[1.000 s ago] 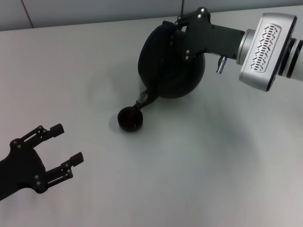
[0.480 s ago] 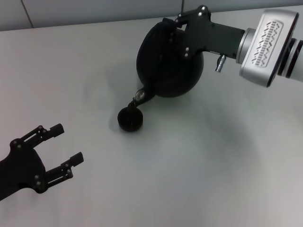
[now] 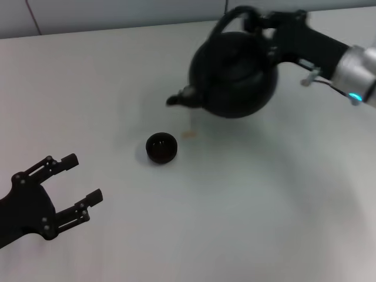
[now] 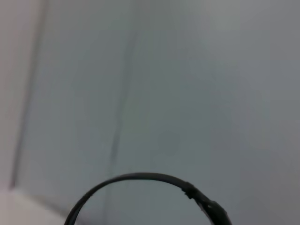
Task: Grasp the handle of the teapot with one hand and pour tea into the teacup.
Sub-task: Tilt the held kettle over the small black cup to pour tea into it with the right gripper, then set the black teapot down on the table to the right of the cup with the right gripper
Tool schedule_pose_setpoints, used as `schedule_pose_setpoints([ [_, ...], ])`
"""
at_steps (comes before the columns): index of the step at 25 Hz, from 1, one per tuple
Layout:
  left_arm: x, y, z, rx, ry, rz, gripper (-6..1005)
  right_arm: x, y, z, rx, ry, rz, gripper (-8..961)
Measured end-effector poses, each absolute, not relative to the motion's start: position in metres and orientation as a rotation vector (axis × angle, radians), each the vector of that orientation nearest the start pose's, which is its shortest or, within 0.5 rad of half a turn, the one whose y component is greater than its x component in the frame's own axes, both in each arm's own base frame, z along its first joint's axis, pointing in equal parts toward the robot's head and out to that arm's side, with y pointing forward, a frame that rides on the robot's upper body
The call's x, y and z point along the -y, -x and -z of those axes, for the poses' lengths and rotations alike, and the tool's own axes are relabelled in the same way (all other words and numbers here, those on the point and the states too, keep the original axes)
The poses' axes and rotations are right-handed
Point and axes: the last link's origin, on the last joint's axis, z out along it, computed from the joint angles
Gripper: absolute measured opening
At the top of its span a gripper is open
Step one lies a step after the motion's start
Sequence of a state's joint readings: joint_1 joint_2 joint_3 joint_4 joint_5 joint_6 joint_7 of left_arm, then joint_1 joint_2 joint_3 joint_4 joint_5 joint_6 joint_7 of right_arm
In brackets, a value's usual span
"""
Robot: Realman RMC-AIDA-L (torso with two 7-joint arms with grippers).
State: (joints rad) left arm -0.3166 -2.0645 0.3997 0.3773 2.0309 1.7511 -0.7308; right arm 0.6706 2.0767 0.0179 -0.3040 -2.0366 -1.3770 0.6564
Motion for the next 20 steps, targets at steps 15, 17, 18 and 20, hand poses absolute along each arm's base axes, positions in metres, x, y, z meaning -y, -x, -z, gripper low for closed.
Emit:
schedule_pose_setpoints([
  [15,-0.236,0.316,0.011,0.293,2.529,0.922,799,-0.334,-0.318,0.003,-0.526,1.991,-0.822,89],
  [17,-0.235,0.316,0.011,0.294,2.531,0.922,799,-0.333,-0.320,0.005,-0.531,1.988,-0.812,89],
  [18,-0.235,0.316,0.011,0.294,2.531,0.922,799,-0.332,-0.321,0.006,-0.536,1.987,-0.804,90],
  [20,-0.235,0.316,0.012,0.295,2.534,0.921,799,-0.330,-0.324,0.011,-0.550,1.981,-0.781,90],
])
